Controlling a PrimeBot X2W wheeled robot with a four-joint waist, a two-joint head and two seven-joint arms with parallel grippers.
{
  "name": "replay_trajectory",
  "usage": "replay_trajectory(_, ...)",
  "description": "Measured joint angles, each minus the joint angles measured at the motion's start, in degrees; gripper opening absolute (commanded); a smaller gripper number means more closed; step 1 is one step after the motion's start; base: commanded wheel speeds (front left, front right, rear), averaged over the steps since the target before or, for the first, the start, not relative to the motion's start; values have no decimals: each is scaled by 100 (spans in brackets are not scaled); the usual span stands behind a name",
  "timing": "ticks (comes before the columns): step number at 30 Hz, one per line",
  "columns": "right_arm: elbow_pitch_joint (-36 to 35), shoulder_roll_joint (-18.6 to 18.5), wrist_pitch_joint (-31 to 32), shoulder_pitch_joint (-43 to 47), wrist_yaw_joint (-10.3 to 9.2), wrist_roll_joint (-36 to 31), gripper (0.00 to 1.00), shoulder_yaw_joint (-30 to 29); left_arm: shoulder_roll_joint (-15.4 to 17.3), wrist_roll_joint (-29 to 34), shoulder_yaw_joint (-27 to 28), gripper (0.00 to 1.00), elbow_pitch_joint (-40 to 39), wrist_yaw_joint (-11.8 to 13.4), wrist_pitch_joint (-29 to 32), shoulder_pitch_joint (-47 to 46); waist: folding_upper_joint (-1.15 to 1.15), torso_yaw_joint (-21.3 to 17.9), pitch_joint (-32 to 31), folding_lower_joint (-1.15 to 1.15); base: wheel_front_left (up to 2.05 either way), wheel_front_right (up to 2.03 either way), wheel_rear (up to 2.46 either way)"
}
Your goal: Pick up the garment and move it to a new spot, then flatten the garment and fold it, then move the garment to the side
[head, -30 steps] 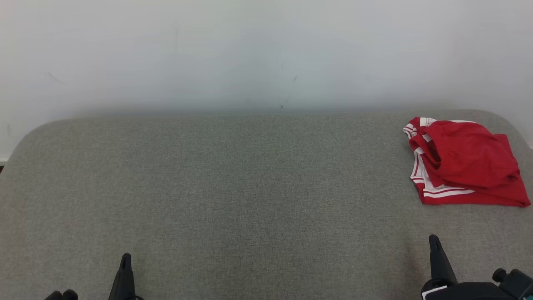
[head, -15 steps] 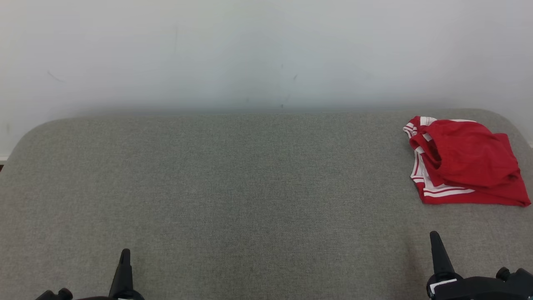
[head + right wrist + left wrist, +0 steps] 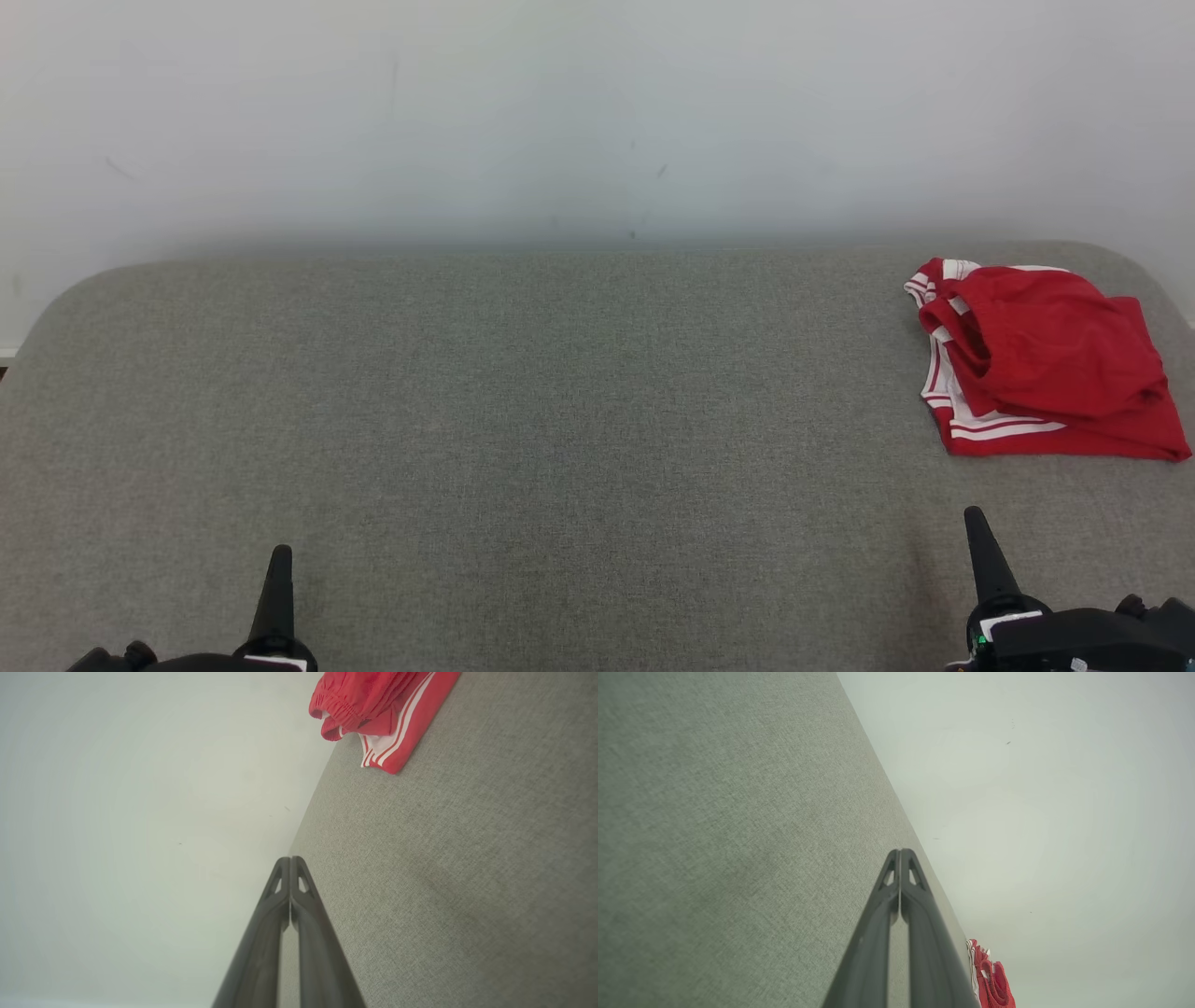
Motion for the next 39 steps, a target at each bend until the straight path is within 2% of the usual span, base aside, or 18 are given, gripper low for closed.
replay_trajectory(15, -10, 0, 202, -113, 0, 835, 0, -59, 2, -891, 48, 0, -29, -41, 204, -91, 0, 0, 24, 0, 0, 0, 0)
replay_trajectory(39, -20, -2, 474, -233, 0, 1889, 0, -133, 5, -1987, 116, 0, -59, -49, 458, -200, 0, 0, 59, 0, 0, 0, 0)
